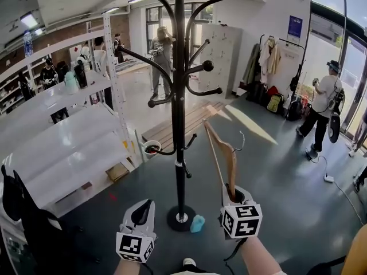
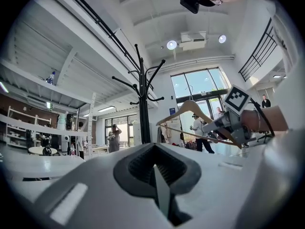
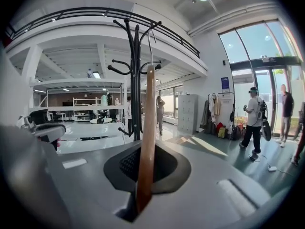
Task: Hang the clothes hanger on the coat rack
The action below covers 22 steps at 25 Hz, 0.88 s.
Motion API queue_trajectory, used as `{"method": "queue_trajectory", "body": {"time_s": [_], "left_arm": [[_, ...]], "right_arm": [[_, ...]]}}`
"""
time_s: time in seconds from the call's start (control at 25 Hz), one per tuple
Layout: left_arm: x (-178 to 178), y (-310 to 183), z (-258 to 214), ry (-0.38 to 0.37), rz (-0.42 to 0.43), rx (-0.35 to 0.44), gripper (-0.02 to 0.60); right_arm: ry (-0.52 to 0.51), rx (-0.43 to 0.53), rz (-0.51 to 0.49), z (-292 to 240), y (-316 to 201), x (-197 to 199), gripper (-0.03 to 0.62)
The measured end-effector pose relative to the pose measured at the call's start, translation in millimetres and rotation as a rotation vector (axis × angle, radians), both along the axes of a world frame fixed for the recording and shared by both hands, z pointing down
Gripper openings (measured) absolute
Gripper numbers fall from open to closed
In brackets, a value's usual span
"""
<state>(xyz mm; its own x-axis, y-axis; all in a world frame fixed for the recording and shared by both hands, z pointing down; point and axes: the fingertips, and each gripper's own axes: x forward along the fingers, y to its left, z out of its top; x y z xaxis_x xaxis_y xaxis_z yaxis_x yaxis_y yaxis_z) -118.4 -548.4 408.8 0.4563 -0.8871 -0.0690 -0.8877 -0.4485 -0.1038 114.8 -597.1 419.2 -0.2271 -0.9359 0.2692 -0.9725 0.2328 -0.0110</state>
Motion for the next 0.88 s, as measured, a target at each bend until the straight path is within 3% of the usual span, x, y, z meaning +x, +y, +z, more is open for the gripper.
{"method": "queue_trajectory", "body": {"time_s": [0.36,0.56,0.88], "left_arm": [[2,-27,2,-0.014,-0.018,-0.004,0.0],[1,-36,10,-0.019,-0.025,-0.023,0.0],[-5,-47,12,-0.017,-0.041,-0.026,0.0]], "right_arm": [[0.05,0.023,-0.055,-51,-84,-19,0.028],[0.025,-0.036,-0.058,-46,-118,-31,0.026],[0.069,-0.085,-0.083,-38,-160,-47,0.027]]}}
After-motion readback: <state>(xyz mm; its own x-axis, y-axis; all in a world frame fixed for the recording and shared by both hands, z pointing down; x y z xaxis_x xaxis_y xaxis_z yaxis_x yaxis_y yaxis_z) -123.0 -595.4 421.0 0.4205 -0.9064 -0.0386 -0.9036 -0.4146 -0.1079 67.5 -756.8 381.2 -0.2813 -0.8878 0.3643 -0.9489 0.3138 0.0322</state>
